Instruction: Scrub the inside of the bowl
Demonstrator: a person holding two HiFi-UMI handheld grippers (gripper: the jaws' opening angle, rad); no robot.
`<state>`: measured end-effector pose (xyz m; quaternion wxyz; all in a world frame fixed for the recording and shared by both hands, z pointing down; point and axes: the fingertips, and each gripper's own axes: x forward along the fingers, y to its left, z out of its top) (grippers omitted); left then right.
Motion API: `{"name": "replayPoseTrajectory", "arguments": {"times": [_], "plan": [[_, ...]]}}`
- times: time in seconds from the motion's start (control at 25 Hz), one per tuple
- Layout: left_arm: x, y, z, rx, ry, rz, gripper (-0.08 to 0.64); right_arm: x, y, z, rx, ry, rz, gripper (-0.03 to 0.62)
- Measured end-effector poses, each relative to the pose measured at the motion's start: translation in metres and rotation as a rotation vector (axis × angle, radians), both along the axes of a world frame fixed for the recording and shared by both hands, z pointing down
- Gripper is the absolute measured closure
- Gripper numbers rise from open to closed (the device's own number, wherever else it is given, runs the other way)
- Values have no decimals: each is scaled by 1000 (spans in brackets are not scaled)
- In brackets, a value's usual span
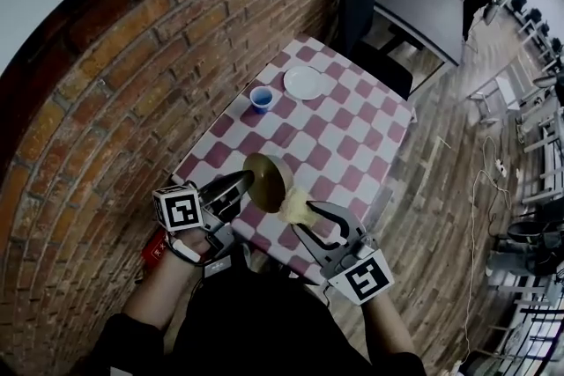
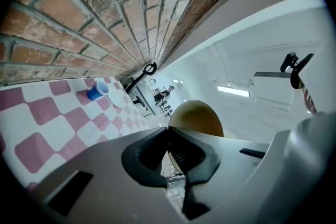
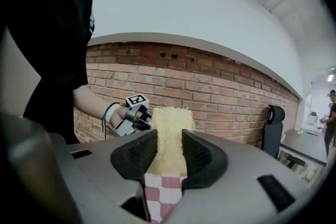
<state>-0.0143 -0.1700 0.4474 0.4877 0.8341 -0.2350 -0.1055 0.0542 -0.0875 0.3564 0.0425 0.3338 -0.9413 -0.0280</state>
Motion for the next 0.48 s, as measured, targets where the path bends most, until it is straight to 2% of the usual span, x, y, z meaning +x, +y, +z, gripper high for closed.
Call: {"name": "replayPoseTrajectory", "arguments": {"times": [0.12,0.24,0.48], "plan": [[15,9,-8,54,-4,100,532,6,2,-12,-72,-41,-68,437],[26,23,-12,135,-30,221,532,12,6,-21,-146,-68,-178,437],[33,49,-31,347,-93,450,532,23,14,-13,-270,-21,-401,437]]}}
